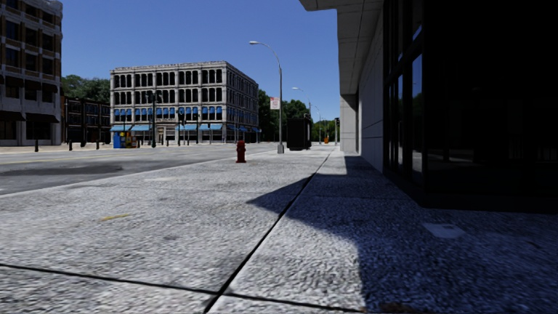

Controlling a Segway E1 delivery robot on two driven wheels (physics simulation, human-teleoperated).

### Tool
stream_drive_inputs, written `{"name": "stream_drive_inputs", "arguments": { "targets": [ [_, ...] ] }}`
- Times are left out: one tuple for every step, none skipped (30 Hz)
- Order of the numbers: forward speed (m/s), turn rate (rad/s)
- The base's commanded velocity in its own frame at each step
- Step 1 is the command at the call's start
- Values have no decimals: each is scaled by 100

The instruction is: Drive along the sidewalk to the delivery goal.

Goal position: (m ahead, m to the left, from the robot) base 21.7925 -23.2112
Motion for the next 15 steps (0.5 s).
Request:
{"name": "stream_drive_inputs", "arguments": {
  "targets": [
    [200, 0],
    [200, 0],
    [200, 0],
    [200, 0],
    [200, 0],
    [200, 0],
    [200, 0],
    [200, 0],
    [200, 0],
    [200, 0],
    [200, 0],
    [200, 0],
    [200, 0],
    [200, 0],
    [200, 0]
  ]
}}
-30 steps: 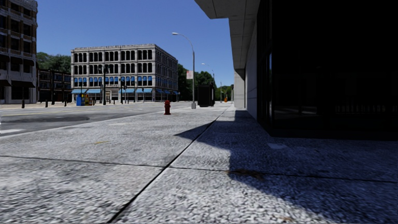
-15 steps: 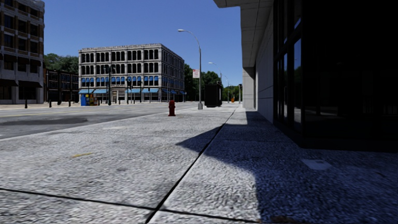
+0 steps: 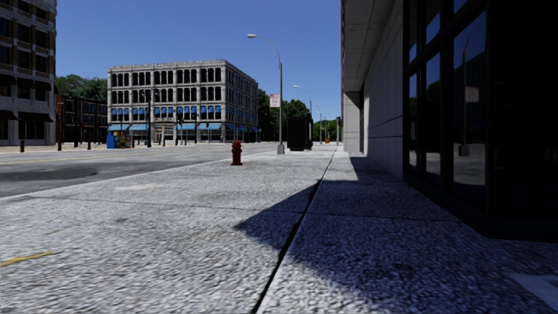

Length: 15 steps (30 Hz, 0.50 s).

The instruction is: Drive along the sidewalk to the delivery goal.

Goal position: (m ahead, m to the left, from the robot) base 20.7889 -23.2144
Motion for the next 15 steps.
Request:
{"name": "stream_drive_inputs", "arguments": {
  "targets": [
    [200, 0],
    [200, 0],
    [200, 0],
    [200, 0],
    [200, 0],
    [200, 0],
    [200, 0],
    [200, 0],
    [200, 0],
    [200, 0],
    [200, 0],
    [200, -32],
    [200, -32],
    [200, -32],
    [200, -32]
  ]
}}
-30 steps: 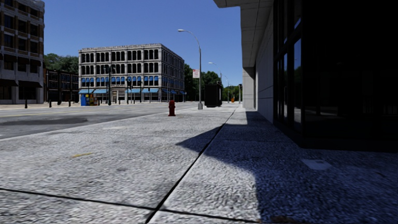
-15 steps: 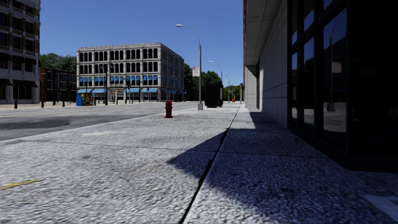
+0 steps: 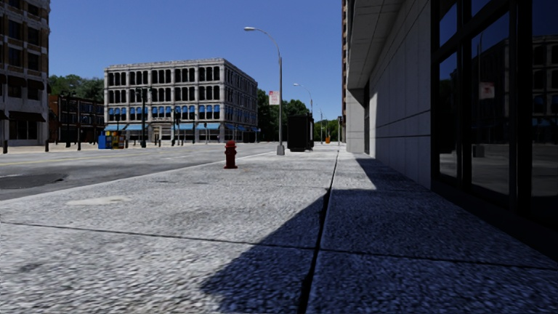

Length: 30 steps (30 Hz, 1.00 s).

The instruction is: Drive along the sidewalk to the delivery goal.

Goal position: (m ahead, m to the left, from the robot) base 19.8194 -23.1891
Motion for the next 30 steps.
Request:
{"name": "stream_drive_inputs", "arguments": {
  "targets": [
    [200, -32],
    [200, -32],
    [200, 0],
    [200, 0],
    [200, 0],
    [200, 0],
    [200, 0],
    [200, 0],
    [200, 0],
    [200, 0],
    [200, 0],
    [200, -7],
    [200, -14],
    [200, -20],
    [200, -27],
    [200, -27],
    [200, -30],
    [200, -31],
    [200, -32],
    [200, -32],
    [200, -32],
    [200, -32],
    [200, -32],
    [200, -32],
    [200, -32],
    [200, -32],
    [200, -32],
    [200, -32],
    [200, -32],
    [200, -28]
  ]
}}
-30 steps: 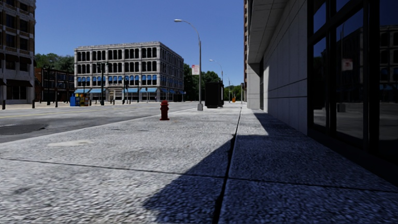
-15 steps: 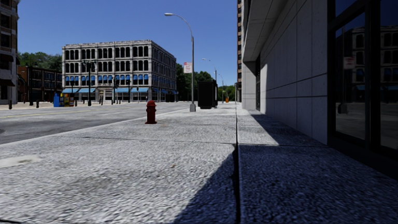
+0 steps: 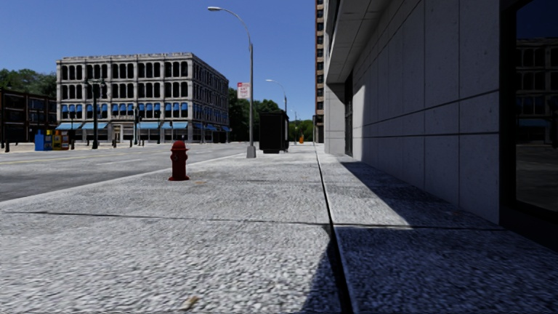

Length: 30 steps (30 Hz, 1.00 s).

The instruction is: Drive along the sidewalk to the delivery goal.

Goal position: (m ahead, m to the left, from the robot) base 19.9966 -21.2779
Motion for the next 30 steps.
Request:
{"name": "stream_drive_inputs", "arguments": {
  "targets": [
    [200, 0],
    [200, 0],
    [200, 0],
    [200, 0],
    [200, 0],
    [200, 0],
    [200, 0],
    [200, 0],
    [200, 0],
    [200, 0],
    [200, 0],
    [200, 0],
    [200, 0],
    [200, 0],
    [200, 0],
    [200, 0],
    [200, 0],
    [200, -16],
    [200, -22],
    [200, -24],
    [200, -24],
    [200, -24],
    [200, -24],
    [200, -25],
    [200, -25],
    [200, -25],
    [200, -25],
    [200, -25],
    [200, -25],
    [200, -25]
  ]
}}
